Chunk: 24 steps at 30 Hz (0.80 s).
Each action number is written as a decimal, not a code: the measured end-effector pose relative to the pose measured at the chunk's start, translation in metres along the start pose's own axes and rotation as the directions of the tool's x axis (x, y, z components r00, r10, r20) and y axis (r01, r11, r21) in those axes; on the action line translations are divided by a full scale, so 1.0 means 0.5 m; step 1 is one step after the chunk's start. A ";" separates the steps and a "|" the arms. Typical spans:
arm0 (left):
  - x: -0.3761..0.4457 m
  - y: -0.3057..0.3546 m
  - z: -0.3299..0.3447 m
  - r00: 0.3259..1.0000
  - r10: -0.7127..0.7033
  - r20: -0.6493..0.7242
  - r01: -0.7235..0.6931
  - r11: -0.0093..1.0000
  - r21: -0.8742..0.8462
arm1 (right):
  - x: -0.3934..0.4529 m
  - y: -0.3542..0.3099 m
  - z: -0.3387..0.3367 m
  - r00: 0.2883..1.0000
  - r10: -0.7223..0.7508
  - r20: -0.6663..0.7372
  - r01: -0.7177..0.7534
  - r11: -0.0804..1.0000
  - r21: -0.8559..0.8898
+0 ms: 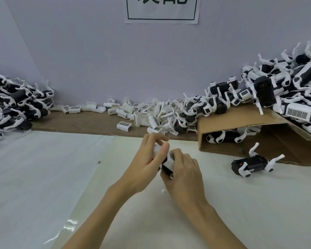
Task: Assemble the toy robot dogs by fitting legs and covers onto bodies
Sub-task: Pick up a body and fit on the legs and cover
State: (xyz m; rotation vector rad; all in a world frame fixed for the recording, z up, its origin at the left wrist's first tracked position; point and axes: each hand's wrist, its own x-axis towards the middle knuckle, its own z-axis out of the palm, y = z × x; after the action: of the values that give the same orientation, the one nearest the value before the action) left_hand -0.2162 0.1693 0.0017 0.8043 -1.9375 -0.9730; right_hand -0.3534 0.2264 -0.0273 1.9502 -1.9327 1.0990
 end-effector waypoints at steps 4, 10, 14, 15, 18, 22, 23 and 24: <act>0.004 -0.016 -0.030 0.988 0.043 0.150 -0.076 0.971 0.228 | 0.003 0.025 -0.001 1.000 -0.015 0.014 0.015 1.000 0.013; -0.006 -0.016 0.005 0.983 0.186 -0.012 -0.180 0.965 0.189 | 0.009 0.030 -0.008 1.000 -0.002 -0.003 0.002 0.996 0.089; -0.012 -0.015 0.021 0.976 0.213 -0.045 -0.197 0.951 0.237 | 0.006 0.025 -0.011 1.000 0.019 -0.010 -0.017 0.990 0.142; -0.013 -0.016 0.022 0.977 0.209 -0.045 -0.192 0.950 0.245 | 0.004 0.026 -0.011 1.000 0.021 0.002 -0.021 0.988 0.150; -0.014 -0.014 0.020 0.976 0.214 -0.049 -0.197 0.953 0.229 | 0.002 0.029 -0.011 0.998 0.011 0.060 -0.021 0.985 0.173; -0.012 -0.014 0.014 0.978 0.202 -0.050 -0.183 0.949 0.255 | 0.002 0.024 -0.012 0.993 0.018 0.114 -0.034 0.990 0.140; -0.012 -0.016 0.011 0.979 0.200 -0.046 -0.180 0.944 0.275 | 0.002 0.019 -0.014 0.991 0.021 0.131 -0.040 0.988 0.146; -0.011 -0.017 0.008 0.978 0.204 -0.041 -0.182 0.936 0.302 | 0.003 0.017 -0.019 0.986 0.028 0.164 -0.058 0.981 0.184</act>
State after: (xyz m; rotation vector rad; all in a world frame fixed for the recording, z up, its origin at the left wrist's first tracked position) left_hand -0.2155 0.1706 -0.0089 0.7843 -2.0827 -0.5344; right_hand -0.3647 0.2299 -0.0229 2.1664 -2.0269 1.2107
